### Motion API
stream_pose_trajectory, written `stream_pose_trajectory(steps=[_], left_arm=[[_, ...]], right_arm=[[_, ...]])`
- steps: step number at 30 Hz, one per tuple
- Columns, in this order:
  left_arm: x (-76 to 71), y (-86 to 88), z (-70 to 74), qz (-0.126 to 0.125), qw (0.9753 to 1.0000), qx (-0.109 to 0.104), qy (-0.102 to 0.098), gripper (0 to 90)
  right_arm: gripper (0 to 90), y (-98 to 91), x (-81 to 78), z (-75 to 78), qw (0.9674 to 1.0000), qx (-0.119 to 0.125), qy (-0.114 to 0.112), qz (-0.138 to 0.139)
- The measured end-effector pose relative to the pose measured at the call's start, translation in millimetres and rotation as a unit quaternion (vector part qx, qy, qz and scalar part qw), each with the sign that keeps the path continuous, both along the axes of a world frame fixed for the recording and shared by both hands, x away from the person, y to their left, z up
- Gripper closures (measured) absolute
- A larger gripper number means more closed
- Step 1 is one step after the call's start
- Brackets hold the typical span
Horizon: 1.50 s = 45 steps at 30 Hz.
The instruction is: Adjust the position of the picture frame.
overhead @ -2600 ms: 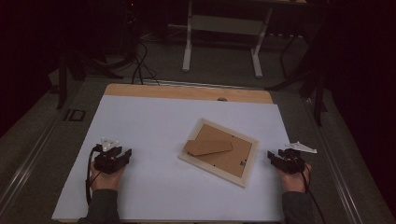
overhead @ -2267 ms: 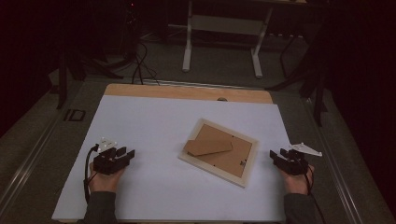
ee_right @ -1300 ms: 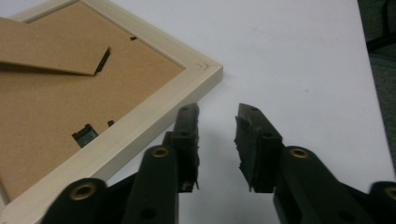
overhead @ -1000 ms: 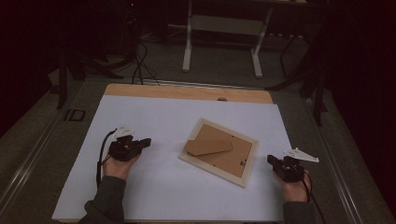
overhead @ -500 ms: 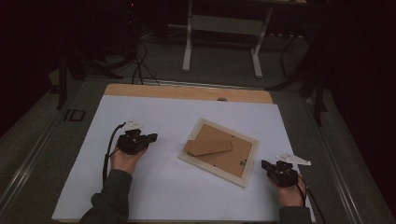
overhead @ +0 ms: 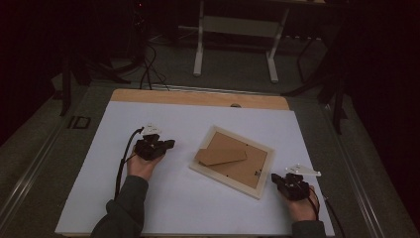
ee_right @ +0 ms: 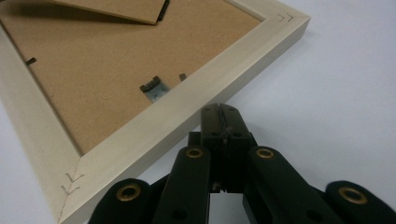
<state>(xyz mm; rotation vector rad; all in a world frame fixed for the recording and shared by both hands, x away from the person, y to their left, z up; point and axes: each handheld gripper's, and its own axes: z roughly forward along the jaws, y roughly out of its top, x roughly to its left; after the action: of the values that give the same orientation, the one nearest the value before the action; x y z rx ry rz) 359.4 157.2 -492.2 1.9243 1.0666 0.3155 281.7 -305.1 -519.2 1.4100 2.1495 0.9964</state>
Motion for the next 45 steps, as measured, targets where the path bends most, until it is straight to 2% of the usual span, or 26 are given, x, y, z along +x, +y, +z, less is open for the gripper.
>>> stream_pose_trajectory(steps=[11, 24, 45], left_arm=[[7.9, -18.4, -5.9, -0.021, 0.9997, 0.015, 0.004, 90.0], [15.0, -32.1, -16.8, -0.036, 0.9991, 0.02, 0.011, 90.0], [23.4, -53.6, -38.9, -0.053, 0.9972, 0.04, 0.034, 90.0]], right_arm=[[89.6, 4.7, -1.8, -3.0, 0.9999, 0.002, 0.009, 0.008], [89.6, 7.9, -3.5, -5.9, 0.9996, 0.011, 0.019, 0.016], [89.7, 9.6, -7.7, -7.6, 0.9992, 0.015, 0.031, 0.018]])
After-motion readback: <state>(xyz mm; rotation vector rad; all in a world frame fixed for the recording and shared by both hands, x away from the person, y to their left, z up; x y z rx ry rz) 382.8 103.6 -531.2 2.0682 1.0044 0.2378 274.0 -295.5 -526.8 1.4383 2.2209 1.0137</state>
